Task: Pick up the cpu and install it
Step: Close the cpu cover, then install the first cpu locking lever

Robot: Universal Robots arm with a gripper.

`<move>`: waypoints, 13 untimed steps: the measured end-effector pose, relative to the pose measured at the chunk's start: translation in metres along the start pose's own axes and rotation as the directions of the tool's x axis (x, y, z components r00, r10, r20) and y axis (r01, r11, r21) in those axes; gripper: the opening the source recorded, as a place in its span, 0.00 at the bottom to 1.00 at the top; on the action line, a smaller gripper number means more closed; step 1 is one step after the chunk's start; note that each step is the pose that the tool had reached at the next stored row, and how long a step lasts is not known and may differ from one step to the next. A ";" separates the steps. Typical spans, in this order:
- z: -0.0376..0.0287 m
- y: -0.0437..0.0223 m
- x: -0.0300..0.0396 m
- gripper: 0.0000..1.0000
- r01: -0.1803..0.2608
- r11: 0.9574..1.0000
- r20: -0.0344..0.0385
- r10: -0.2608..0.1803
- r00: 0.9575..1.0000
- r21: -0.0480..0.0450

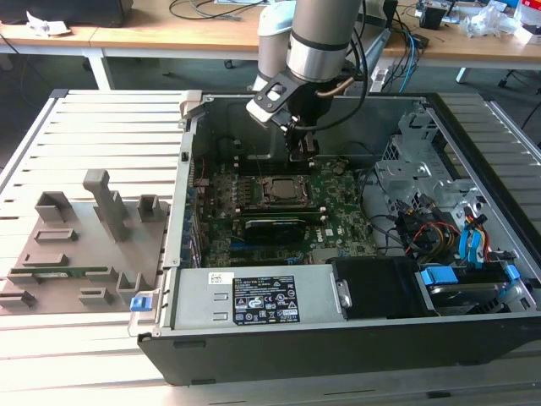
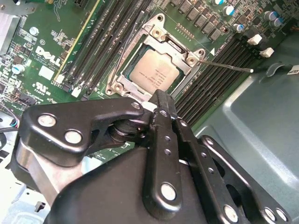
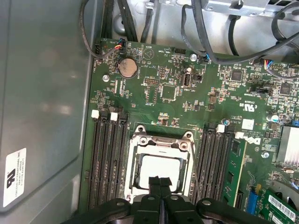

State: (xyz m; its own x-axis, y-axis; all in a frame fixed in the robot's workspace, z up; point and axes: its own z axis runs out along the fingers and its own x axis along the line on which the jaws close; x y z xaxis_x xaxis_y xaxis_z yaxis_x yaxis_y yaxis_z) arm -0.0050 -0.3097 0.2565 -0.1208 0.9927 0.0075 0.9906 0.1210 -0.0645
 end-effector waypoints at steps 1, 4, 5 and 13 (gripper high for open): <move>-0.0001 0.0000 0.0000 0.11 0.000 1.000 0.000 0.000 1.000 0.000; -0.0003 0.0000 0.0000 0.11 0.000 1.000 0.000 0.000 1.000 0.000; -0.0003 0.0000 0.0000 0.11 0.001 1.000 0.000 -0.001 1.000 0.000; -0.0003 0.0000 0.0000 0.11 0.193 0.981 0.012 -0.193 0.981 0.003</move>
State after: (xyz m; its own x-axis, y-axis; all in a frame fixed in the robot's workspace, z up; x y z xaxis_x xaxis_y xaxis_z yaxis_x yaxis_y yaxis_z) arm -0.0050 -0.3097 0.2568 -0.3107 0.9505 0.0075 0.9484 0.3105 -0.0646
